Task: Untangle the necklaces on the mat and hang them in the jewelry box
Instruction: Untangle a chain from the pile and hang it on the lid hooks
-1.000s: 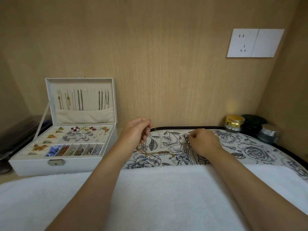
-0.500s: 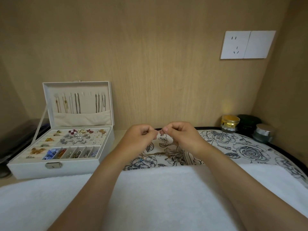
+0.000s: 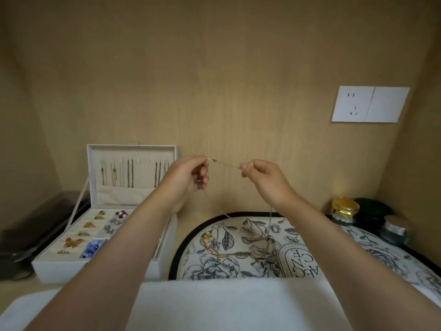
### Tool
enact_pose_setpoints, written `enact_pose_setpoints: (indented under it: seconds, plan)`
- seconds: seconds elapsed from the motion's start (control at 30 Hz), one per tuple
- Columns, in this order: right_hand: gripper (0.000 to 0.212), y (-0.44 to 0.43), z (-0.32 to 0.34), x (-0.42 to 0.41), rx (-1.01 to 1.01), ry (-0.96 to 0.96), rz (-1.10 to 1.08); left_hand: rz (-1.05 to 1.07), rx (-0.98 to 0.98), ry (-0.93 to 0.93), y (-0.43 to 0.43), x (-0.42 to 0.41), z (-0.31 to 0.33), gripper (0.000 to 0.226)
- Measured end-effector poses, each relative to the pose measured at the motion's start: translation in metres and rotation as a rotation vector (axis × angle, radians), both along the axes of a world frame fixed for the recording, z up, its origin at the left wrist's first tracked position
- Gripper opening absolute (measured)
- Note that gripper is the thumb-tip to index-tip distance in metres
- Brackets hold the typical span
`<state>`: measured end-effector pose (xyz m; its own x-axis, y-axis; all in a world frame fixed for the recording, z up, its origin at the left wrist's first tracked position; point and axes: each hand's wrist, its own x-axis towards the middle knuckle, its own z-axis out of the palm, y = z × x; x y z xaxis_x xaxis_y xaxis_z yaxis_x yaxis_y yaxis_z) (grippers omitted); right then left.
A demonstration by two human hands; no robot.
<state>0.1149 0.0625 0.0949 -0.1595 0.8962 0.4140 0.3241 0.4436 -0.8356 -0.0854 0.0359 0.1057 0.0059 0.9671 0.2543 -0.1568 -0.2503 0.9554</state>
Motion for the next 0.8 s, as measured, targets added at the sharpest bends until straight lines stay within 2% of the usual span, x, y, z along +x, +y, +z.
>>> enact_pose_setpoints:
  seconds: [0.2, 0.33, 0.47, 0.67, 0.8]
  plan:
    - [0.026, 0.009, 0.029, -0.044, 0.112, -0.093, 0.015, 0.098, 0.015, 0.007, 0.003, -0.043, 0.022, 0.016]
    - [0.029, 0.017, 0.036, -0.084, 0.123, -0.073, -0.010, 0.239, 0.022, 0.136, 0.000, -0.077, 0.019, 0.015]
    - [0.030, 0.024, 0.037, -0.129, 0.056, -0.031, 0.072, 0.343, 0.062, 0.244, 0.001, -0.110, 0.014, 0.016]
    - [0.018, 0.028, 0.030, -0.180, 0.113, -0.249, 0.062, 0.537, 0.078, 0.296, 0.009, -0.157, 0.001, 0.019]
    - [0.023, 0.036, 0.020, -0.206, 0.103, -0.264, 0.060, 0.629, 0.064, 0.377, 0.015, -0.179, -0.015, 0.023]
